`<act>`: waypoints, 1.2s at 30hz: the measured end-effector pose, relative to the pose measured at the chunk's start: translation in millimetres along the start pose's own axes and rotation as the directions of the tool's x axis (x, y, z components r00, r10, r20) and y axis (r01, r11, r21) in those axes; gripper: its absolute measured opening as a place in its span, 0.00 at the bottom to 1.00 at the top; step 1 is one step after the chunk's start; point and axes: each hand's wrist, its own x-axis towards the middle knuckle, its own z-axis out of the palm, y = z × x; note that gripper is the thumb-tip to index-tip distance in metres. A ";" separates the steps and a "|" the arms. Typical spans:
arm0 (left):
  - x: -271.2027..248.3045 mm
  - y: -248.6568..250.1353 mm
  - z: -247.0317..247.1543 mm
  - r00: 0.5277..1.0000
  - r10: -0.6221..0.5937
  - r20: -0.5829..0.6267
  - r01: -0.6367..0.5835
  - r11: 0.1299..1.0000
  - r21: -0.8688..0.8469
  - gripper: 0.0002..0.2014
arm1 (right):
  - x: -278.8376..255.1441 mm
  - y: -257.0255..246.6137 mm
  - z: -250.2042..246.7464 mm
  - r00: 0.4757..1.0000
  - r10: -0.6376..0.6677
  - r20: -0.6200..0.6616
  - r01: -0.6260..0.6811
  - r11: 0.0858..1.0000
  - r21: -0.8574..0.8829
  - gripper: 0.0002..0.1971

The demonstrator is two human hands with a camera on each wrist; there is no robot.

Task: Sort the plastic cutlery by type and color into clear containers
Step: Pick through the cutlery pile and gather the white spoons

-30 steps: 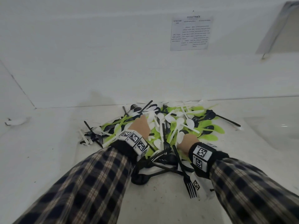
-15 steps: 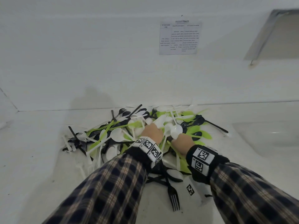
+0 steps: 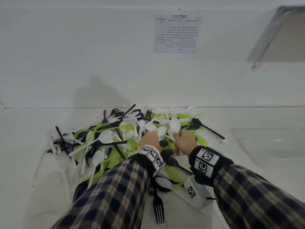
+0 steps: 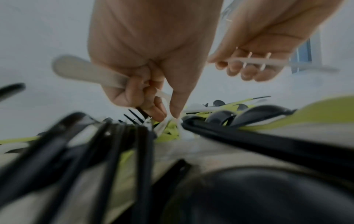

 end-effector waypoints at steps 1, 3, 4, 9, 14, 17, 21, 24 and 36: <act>0.4 1.0 -0.3 1.000 0.005 -0.009 -0.005 1.000 0.028 0.09 | 3.3 -0.8 -0.9 1.000 0.002 -0.014 -0.002 1.000 0.015 0.14; 1.4 2.2 -0.7 1.000 0.013 -0.021 -0.012 0.997 0.073 0.09 | 8.2 -3.5 -4.9 1.000 -0.001 -0.027 0.000 0.999 -0.038 0.11; 1.8 2.8 -1.1 0.999 0.017 -0.029 -0.014 0.996 0.088 0.09 | 11.0 -4.6 -6.8 1.000 -0.006 -0.028 0.004 0.997 -0.078 0.11; 2.3 4.2 -2.0 0.999 0.017 -0.051 -0.011 0.994 0.112 0.10 | 22.3 -8.7 -13.3 0.998 -0.047 -0.037 0.039 0.981 -0.192 0.11; 5.2 9.4 -5.3 1.000 0.012 -0.012 -0.010 0.992 0.123 0.10 | 31.5 -7.2 -11.1 0.999 -0.029 -0.013 0.027 0.983 -0.180 0.13; 7.2 7.9 -5.9 1.000 -0.017 0.018 0.016 0.999 0.035 0.09 | 36.3 -4.6 -8.8 0.998 -0.057 0.006 0.057 0.976 -0.209 0.09; 8.1 3.7 -9.2 0.999 -0.051 0.000 0.051 0.992 -0.119 0.12 | 41.6 -1.4 -6.3 0.997 -0.079 -0.004 0.077 0.980 -0.184 0.09; 7.5 3.0 -14.0 0.993 -0.097 -0.064 0.084 0.980 -0.182 0.15 | 47.0 -1.0 -1.8 0.995 -0.103 0.001 0.101 0.968 -0.231 0.15; 10.9 -3.2 -22.8 0.981 -0.185 -0.062 0.132 0.863 -0.487 0.16 | 50.8 -2.1 18.3 0.968 -0.179 0.175 0.242 0.851 -0.466 0.19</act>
